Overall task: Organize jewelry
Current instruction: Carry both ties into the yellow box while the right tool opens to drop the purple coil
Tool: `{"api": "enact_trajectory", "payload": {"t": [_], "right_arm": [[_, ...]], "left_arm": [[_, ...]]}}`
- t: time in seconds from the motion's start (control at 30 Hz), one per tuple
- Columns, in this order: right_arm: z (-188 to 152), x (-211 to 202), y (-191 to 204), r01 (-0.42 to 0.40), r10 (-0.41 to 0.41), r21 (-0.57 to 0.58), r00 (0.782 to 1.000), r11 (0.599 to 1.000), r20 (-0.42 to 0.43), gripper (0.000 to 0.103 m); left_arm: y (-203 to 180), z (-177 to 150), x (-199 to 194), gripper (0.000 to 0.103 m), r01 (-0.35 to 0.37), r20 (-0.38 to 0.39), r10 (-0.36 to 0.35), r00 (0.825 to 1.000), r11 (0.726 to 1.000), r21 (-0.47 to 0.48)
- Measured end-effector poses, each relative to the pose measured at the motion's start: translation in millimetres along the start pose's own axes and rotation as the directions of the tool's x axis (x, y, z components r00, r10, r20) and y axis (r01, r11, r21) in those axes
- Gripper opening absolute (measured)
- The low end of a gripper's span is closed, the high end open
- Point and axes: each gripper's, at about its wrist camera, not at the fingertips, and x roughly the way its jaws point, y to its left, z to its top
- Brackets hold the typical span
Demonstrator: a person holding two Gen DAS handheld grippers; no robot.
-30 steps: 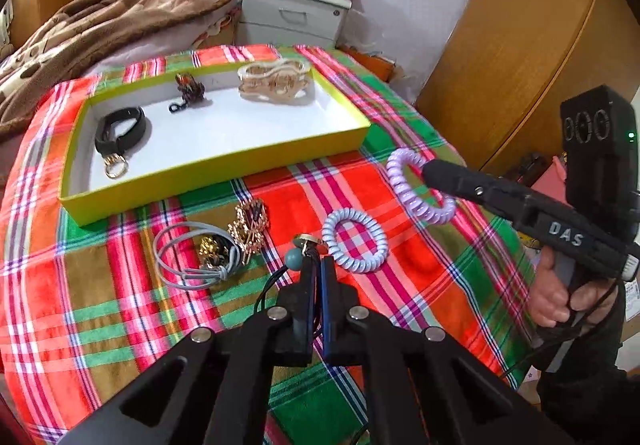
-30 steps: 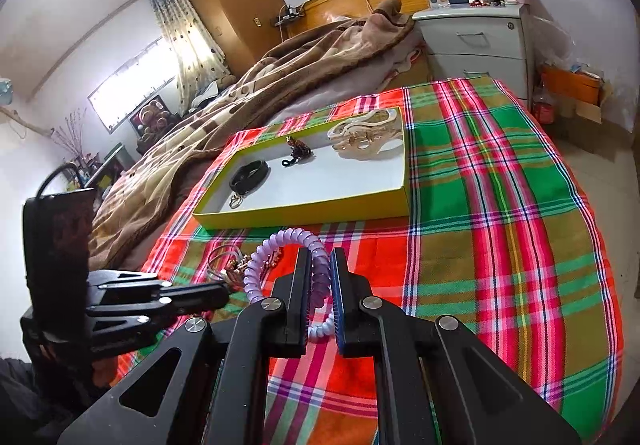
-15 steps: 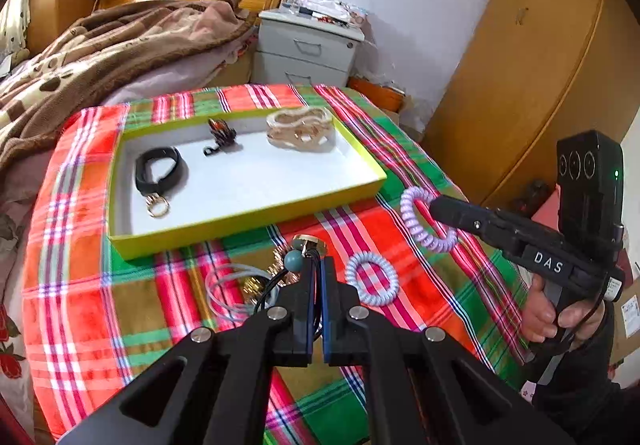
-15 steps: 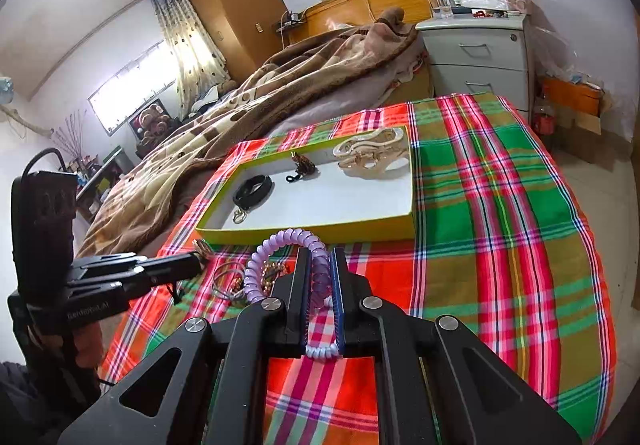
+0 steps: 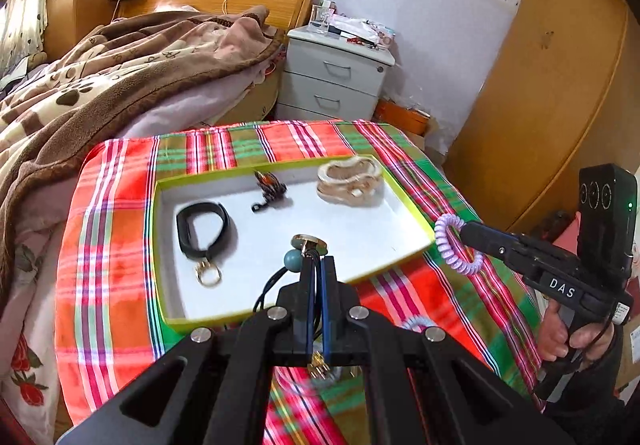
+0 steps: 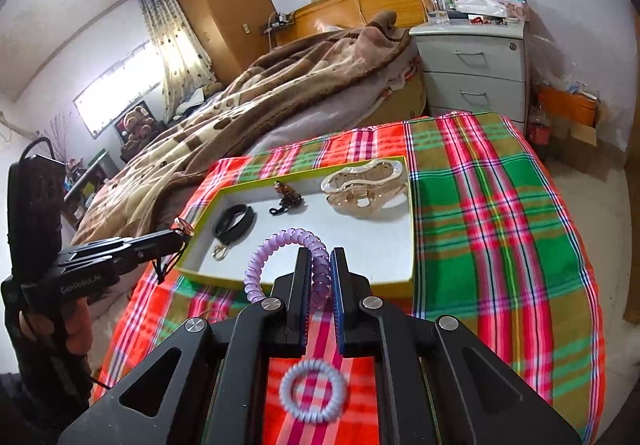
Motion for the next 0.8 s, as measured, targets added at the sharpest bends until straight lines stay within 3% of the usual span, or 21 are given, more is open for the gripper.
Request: {"api": "enact_trajectory", "payload": {"t": [0.47,0.8], "right_arm": [[25.1,63.5,-19.8,0.078,-0.077,0.022,0.994,0.997,-0.077,0.010],[26.7,93.0,-28.6,0.152,-0.154,-0.026,0.979,0.988,-0.131,0.010]], "left_arm": [[35.3,30.3,54.1,0.003,-0.032,-0.047,0.030,0.998,0.998,-0.045],[43.3,30.0,91.6,0.003,-0.041,-0.108,0.035,0.994,0.998,-0.052]]}}
